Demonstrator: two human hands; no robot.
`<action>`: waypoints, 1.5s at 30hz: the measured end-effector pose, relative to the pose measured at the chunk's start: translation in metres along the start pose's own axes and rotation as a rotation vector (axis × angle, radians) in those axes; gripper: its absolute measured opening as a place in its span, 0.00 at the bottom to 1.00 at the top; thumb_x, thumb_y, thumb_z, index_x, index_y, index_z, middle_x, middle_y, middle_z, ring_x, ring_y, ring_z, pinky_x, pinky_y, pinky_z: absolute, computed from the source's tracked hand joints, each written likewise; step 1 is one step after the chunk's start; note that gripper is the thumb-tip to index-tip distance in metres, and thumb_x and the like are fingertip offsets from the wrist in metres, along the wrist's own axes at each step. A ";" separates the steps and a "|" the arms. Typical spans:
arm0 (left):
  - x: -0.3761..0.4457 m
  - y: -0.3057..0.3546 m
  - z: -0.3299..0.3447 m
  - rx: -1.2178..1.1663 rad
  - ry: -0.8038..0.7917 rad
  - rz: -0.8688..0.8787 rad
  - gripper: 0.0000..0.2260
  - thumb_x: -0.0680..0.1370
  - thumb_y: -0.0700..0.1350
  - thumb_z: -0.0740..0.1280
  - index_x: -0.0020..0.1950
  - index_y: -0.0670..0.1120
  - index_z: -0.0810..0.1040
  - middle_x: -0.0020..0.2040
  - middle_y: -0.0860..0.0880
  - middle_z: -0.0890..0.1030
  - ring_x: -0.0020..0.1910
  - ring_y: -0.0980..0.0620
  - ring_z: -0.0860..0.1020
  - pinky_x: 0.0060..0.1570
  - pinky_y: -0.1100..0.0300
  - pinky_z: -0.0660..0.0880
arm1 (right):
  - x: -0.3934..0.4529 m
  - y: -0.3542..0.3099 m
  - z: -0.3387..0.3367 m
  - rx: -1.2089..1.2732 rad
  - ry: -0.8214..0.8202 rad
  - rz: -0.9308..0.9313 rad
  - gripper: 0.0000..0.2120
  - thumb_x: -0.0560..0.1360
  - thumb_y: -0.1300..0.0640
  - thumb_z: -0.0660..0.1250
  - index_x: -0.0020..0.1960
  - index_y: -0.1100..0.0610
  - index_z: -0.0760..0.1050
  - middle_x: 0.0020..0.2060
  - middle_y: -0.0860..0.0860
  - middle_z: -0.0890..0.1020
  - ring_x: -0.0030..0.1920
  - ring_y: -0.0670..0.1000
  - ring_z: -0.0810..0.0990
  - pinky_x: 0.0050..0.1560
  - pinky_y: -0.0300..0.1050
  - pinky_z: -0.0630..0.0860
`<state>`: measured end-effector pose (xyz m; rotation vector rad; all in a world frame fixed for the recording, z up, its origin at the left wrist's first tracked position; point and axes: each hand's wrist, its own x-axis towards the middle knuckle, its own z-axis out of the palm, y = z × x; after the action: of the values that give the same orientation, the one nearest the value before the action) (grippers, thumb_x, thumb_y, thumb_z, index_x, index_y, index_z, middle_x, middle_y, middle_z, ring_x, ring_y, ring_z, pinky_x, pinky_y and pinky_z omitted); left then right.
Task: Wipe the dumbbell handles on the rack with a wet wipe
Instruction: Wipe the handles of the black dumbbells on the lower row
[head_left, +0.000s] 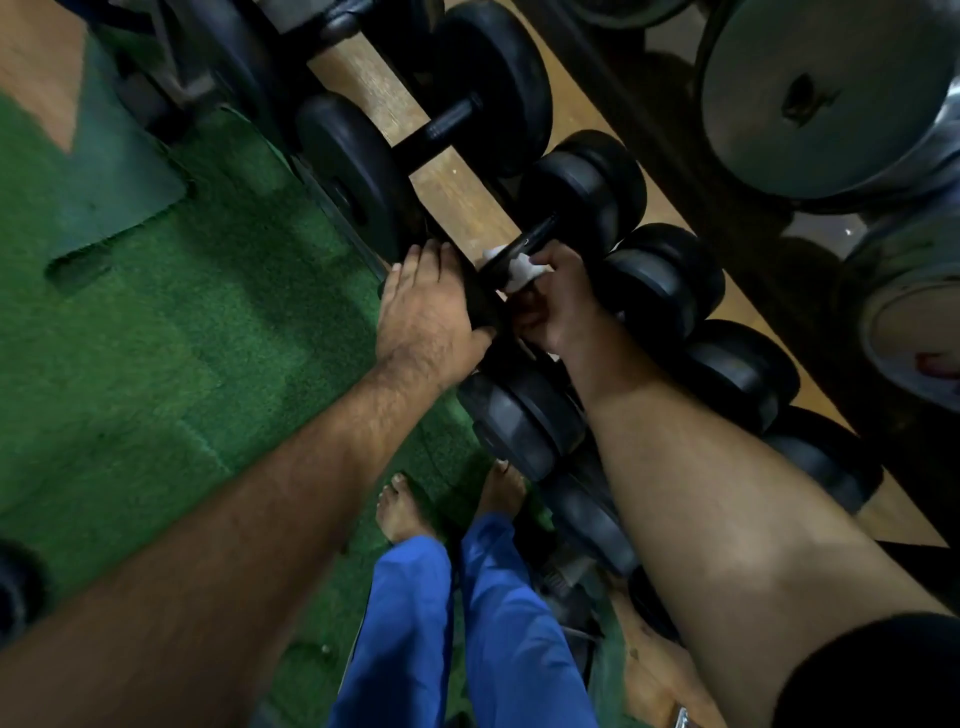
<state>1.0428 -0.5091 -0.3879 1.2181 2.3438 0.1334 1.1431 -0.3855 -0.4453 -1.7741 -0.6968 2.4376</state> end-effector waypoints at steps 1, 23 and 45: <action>0.002 0.000 0.000 0.003 -0.003 -0.001 0.45 0.71 0.59 0.71 0.79 0.39 0.54 0.79 0.41 0.57 0.79 0.45 0.52 0.78 0.51 0.49 | 0.003 0.002 0.000 -0.039 -0.030 0.008 0.12 0.68 0.47 0.60 0.40 0.56 0.70 0.26 0.50 0.69 0.22 0.49 0.62 0.23 0.35 0.56; 0.009 0.014 -0.001 0.026 -0.056 -0.068 0.46 0.72 0.59 0.71 0.79 0.40 0.51 0.79 0.42 0.54 0.79 0.45 0.52 0.78 0.52 0.50 | 0.030 -0.005 -0.020 -1.495 0.841 -1.217 0.12 0.75 0.53 0.66 0.56 0.47 0.82 0.57 0.49 0.83 0.47 0.60 0.78 0.46 0.48 0.71; 0.007 0.011 -0.002 0.022 -0.047 -0.037 0.46 0.73 0.60 0.70 0.79 0.39 0.51 0.79 0.41 0.55 0.79 0.44 0.52 0.77 0.51 0.51 | 0.025 -0.024 -0.026 -1.610 0.526 -0.989 0.18 0.81 0.46 0.54 0.65 0.46 0.77 0.63 0.45 0.80 0.66 0.49 0.76 0.64 0.36 0.68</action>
<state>1.0466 -0.4968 -0.3855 1.1745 2.3312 0.0663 1.1525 -0.3479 -0.4650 -1.3057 -2.8149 0.4613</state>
